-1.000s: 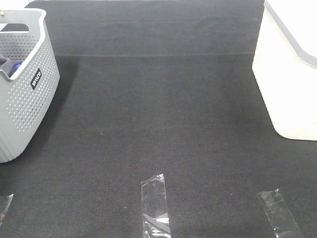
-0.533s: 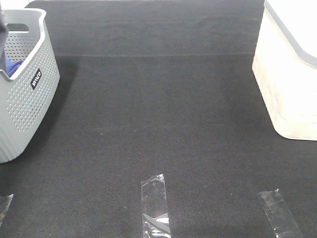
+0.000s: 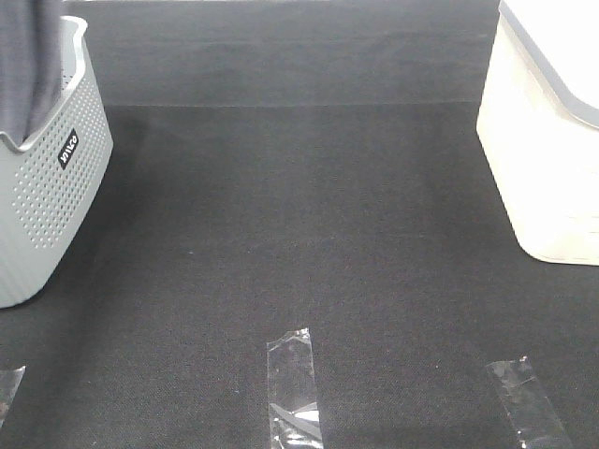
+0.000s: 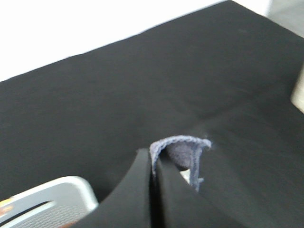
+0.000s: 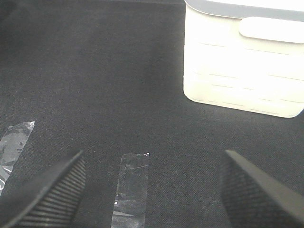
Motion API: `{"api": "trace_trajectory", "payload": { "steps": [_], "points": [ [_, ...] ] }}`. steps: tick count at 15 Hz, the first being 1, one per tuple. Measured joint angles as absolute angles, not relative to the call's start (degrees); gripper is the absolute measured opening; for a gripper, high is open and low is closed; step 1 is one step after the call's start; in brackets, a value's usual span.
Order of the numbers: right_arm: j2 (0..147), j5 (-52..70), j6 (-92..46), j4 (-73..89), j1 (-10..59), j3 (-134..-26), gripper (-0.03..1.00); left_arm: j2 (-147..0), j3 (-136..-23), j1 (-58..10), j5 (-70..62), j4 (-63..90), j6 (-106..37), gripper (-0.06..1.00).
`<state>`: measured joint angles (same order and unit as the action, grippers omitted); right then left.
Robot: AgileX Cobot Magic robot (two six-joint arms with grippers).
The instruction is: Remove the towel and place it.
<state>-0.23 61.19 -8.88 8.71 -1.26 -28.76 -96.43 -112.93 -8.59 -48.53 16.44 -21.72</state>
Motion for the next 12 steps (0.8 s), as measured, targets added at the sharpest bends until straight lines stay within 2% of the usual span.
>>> {"api": "trace_trajectory", "payload": {
  "steps": [8, 12],
  "points": [
    [-0.2, 61.2, -8.9, 10.4, -1.3, -28.8, 0.73, -96.3, -112.9, -25.7, -51.0, 17.5, -26.8, 0.00],
    [0.0, 60.6, -9.1, 15.4, -1.3, -28.8, 0.73, -96.3, -112.9, -28.7, -51.1, 18.6, -27.2, 0.00]
  ]
}}
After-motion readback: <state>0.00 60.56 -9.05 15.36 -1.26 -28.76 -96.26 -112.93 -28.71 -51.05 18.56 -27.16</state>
